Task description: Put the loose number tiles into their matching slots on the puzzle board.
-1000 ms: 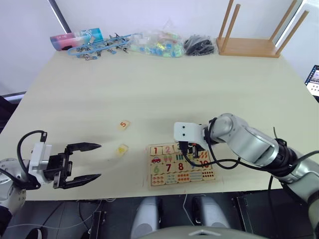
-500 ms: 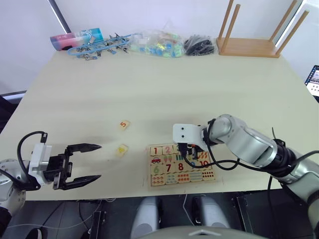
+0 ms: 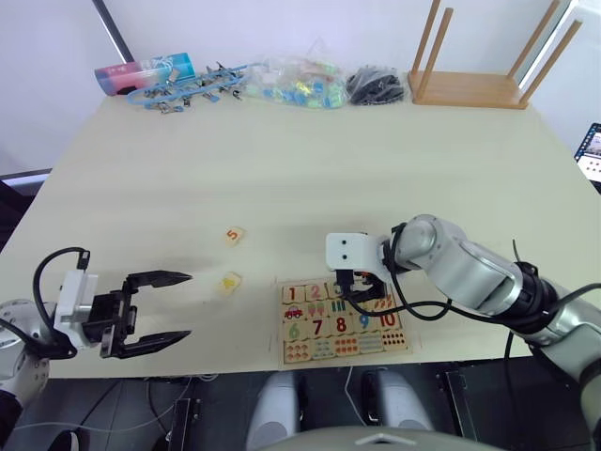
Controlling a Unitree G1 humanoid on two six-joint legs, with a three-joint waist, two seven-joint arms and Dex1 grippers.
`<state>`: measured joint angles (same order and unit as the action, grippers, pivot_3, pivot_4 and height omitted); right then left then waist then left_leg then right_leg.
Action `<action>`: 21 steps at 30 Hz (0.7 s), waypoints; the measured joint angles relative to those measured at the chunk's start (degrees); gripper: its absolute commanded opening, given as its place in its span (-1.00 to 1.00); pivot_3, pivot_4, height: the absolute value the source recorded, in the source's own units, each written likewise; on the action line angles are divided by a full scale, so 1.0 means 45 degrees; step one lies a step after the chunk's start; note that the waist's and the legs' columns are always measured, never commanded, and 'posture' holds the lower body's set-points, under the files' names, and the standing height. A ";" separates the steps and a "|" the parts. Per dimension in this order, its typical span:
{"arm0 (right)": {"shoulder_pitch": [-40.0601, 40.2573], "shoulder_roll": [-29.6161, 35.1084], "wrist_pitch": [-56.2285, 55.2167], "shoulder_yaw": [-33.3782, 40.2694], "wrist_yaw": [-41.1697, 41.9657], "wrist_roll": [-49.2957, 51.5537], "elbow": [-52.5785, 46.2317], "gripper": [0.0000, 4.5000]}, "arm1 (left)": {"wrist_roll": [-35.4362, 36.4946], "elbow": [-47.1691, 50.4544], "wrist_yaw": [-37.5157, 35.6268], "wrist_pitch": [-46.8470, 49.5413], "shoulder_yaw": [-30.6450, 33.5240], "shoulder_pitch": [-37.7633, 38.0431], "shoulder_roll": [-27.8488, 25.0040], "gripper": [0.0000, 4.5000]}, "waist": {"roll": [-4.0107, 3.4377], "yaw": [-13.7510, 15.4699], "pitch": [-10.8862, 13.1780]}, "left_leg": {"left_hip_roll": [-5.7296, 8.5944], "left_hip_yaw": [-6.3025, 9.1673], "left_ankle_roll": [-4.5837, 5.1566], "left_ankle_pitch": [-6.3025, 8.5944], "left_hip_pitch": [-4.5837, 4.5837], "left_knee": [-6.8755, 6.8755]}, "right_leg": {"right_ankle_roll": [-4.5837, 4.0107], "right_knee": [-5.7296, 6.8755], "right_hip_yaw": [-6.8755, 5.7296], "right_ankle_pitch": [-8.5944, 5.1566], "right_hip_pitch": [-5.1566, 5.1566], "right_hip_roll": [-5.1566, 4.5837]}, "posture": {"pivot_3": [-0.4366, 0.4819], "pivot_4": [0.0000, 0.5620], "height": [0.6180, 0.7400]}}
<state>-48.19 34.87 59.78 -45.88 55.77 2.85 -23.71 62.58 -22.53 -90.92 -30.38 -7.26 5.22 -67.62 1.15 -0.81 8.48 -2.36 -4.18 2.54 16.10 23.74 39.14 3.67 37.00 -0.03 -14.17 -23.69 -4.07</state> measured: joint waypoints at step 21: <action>-0.0335 0.0117 -0.0553 0.1659 0.0696 0.1097 0.0751 0.72 | -0.0080 0.0008 0.0000 0.0066 -0.0014 -0.0439 0.0001 1.00 | 0.0001 0.0005 0.0000 | 0.0000 0.0001 0.0001 0.0000 0.0002 0.0001 | 0.0000 0.0000 -0.0002 0.0001 0.0001 0.0001 | -0.05 -0.47 0.95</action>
<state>-49.70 35.40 57.29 -38.41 58.90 7.78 -20.34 62.22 -22.50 -90.93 -30.08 -7.32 3.25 -67.62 1.15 -0.79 8.48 -2.36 -4.18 2.55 16.10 23.75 39.15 3.67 37.00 -0.04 -14.17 -23.69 -4.07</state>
